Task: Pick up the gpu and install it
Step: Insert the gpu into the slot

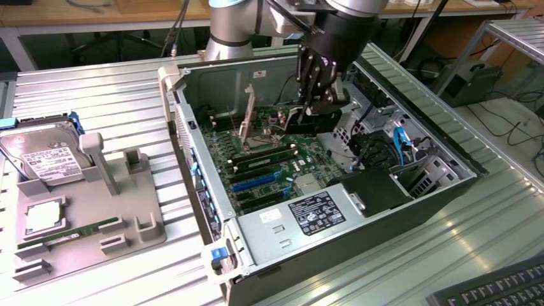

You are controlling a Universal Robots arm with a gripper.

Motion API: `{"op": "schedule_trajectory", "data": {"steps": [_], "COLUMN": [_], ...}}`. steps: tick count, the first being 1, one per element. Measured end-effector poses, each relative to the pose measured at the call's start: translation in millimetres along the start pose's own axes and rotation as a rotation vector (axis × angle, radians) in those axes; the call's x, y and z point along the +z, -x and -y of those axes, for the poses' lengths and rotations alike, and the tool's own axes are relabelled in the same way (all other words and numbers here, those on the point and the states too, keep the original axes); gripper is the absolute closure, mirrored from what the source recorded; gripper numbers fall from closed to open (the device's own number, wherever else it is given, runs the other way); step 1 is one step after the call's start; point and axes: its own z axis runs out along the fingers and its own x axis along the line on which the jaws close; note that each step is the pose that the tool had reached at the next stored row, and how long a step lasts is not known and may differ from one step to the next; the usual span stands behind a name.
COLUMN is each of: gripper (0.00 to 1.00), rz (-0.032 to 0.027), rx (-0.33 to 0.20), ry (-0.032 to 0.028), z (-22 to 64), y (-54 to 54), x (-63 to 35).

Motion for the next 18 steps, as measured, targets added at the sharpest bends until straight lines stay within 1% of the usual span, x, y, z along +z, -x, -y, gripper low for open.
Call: {"op": "schedule_trajectory", "data": {"steps": [1, 3, 6, 9, 12, 18], "gripper": [0.74, 0.74, 0.74, 0.74, 0.74, 0.74], "rz": [0.0004, 0.0004, -0.0006, -0.0031, -0.0043, -0.0033], "rx": [0.0, -0.006, -0.033, -0.079, -0.101, -0.102], "ry": [-0.0022, -0.0048, -0.0044, -0.0027, -0.0024, -0.0105], "z": [-2.7, -3.8, -3.7, -3.4, -4.0, -16.4], "y": [-0.9, -2.1, -3.4, -4.2, -5.4, -10.8], "x": [1.3, 3.1, 5.0, 7.3, 10.3, 16.2]}}
